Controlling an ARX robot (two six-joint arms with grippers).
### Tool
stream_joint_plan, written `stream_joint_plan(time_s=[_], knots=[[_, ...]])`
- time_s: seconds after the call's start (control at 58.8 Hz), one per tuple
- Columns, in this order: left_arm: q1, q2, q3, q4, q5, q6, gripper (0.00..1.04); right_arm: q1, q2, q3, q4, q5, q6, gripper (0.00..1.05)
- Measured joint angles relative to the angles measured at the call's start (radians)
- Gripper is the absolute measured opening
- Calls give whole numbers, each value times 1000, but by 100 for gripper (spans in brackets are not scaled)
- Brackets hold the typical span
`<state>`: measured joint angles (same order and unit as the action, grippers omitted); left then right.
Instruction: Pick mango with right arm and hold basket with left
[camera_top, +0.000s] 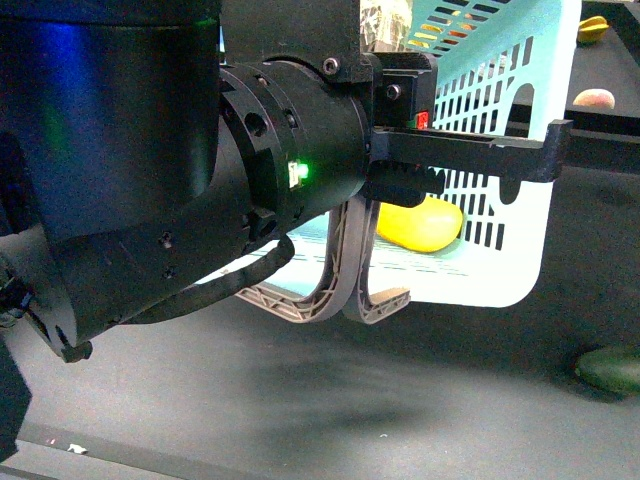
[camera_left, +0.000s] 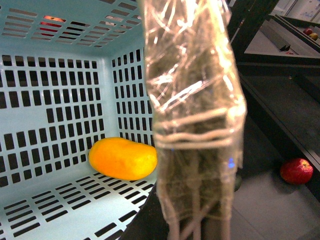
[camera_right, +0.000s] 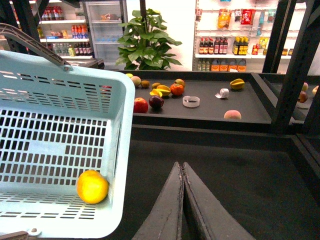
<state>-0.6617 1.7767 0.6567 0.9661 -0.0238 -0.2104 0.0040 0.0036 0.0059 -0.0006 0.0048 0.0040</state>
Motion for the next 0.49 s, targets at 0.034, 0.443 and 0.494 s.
stream_joint_plan(time_s=[0.034, 0.443, 0.494], knots=[[0, 0, 0, 0, 0, 0, 5, 0, 0, 0, 0, 0, 0, 2], [0, 0, 0, 0, 0, 0, 5, 0, 0, 0, 0, 0, 0, 2], [0, 0, 0, 0, 0, 0, 5, 0, 0, 0, 0, 0, 0, 2]])
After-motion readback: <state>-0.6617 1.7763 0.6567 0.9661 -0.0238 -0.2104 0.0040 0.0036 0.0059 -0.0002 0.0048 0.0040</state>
